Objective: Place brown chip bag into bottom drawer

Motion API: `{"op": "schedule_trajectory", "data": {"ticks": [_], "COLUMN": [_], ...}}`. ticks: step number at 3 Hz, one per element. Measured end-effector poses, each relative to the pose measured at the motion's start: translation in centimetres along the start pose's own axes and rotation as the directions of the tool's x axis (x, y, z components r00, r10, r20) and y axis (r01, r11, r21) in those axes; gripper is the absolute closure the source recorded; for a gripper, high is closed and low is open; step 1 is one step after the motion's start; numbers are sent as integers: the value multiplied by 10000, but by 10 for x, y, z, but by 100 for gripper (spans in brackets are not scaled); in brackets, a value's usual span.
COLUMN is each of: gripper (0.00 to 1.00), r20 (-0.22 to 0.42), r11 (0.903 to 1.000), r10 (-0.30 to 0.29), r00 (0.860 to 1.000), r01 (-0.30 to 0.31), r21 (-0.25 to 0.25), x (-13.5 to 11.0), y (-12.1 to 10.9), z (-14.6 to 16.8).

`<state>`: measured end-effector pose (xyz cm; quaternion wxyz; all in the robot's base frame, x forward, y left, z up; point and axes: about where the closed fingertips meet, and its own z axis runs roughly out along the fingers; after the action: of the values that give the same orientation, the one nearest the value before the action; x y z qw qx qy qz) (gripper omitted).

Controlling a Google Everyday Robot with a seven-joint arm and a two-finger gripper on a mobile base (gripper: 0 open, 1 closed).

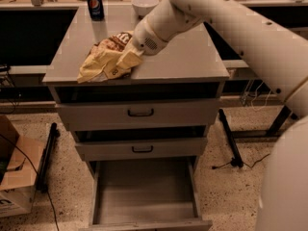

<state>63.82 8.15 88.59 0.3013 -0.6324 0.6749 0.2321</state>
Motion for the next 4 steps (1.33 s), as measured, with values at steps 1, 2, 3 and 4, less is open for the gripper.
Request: {"op": "schedule_trajectory", "data": {"ticks": [1,2,3,4], "gripper": [100,100,100,100], "r20": [140,380,-25,-955], "r11": [9956,9756,9372,9266], "r10": [-918,-2077,-3174,-2838], "r00": [9957,9774,9483,9541], "r01": [920,2099,3133,2473], "r21": [-156,-644,-1532,-2834], "x": [-3,15,82,157], "y": [32,80,156,207], "z": [-29,-62,-97,-97]}}
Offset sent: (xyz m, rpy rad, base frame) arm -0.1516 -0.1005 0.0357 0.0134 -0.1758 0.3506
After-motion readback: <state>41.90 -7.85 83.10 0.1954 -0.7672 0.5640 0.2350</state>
